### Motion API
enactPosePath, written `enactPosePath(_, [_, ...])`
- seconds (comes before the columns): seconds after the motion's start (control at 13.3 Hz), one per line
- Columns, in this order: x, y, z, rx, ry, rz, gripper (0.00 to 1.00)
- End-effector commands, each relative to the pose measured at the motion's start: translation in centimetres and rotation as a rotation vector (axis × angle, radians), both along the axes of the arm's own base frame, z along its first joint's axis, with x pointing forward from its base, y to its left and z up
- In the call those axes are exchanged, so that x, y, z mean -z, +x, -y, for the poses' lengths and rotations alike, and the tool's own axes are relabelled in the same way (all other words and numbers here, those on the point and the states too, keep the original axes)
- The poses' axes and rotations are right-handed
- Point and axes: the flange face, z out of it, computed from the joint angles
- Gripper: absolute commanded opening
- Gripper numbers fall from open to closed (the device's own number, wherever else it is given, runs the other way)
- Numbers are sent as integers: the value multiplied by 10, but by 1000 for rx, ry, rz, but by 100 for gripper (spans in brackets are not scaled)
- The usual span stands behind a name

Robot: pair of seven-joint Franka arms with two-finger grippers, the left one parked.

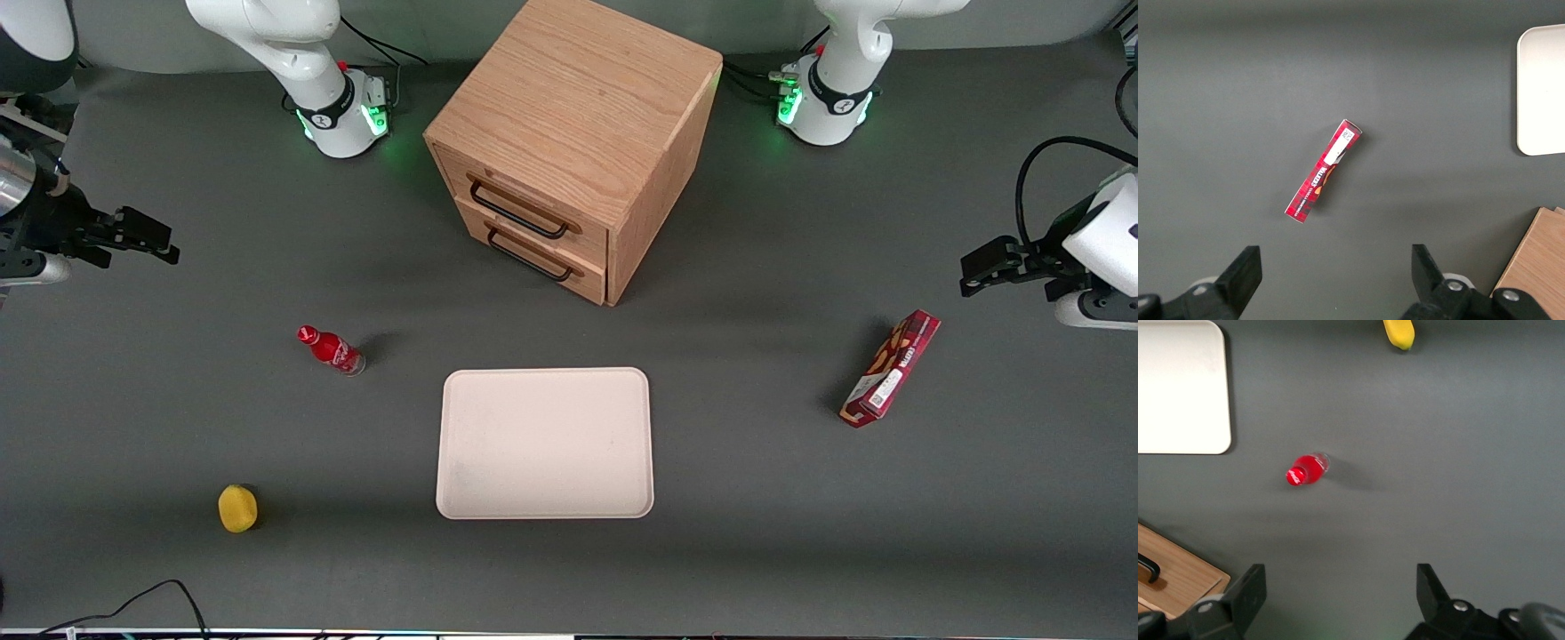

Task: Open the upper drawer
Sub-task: 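Move the right gripper toward the wooden cabinet's drawer handles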

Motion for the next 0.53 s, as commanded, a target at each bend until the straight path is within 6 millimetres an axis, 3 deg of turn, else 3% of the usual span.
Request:
enactPosePath(0.0, [-7, -9, -5, 23, -6, 27, 100])
enactPosePath(0.23, [-6, -9, -11, -2, -6, 21, 100])
enactPosePath(0.45, [0, -7, -39, -57, -8, 7, 100])
